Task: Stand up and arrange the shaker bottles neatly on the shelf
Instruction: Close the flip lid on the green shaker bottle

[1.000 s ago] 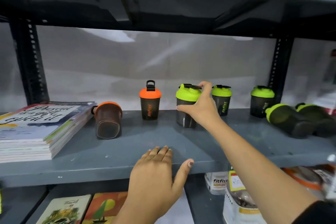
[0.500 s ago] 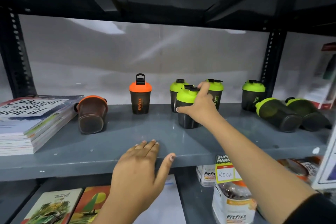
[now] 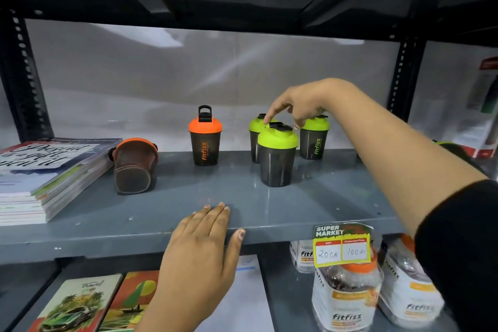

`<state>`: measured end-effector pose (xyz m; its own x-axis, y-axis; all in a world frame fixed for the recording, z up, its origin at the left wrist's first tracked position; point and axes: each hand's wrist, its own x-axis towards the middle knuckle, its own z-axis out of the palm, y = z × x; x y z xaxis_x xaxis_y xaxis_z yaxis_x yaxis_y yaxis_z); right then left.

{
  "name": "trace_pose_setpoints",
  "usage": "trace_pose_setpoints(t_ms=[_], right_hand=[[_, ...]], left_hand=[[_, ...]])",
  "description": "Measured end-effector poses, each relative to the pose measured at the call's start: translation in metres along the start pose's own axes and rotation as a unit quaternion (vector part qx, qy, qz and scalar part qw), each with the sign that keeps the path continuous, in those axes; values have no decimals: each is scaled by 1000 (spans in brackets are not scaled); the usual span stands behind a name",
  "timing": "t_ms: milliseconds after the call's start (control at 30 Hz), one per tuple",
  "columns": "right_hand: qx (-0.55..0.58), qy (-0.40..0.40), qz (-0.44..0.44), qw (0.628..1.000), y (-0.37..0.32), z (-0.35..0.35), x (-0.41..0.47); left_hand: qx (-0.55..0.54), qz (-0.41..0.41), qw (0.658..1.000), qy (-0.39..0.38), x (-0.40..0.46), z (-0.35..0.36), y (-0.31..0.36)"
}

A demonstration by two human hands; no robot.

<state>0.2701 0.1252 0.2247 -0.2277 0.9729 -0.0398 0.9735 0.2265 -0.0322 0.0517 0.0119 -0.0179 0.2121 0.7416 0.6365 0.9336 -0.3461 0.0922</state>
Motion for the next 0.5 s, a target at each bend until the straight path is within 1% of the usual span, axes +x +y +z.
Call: trace_pose_setpoints(t_ms=[67, 200, 300, 400, 500], right_hand=[[22, -16, 5, 1000, 5, 4, 8], [99, -19, 5, 995, 11, 10, 14], [86, -17, 11, 996, 10, 7, 12], [59, 7, 16, 998, 8, 6, 9], [69, 25, 18, 997, 7, 10, 12]], left_hand=[[-5, -2, 1000, 2, 1, 0, 0], [-13, -5, 1000, 3, 0, 0, 0], [-11, -7, 1000, 4, 0, 1, 1], [-19, -11, 1000, -2, 0, 1, 1], [-21, -13, 1000, -4, 1, 0, 1]])
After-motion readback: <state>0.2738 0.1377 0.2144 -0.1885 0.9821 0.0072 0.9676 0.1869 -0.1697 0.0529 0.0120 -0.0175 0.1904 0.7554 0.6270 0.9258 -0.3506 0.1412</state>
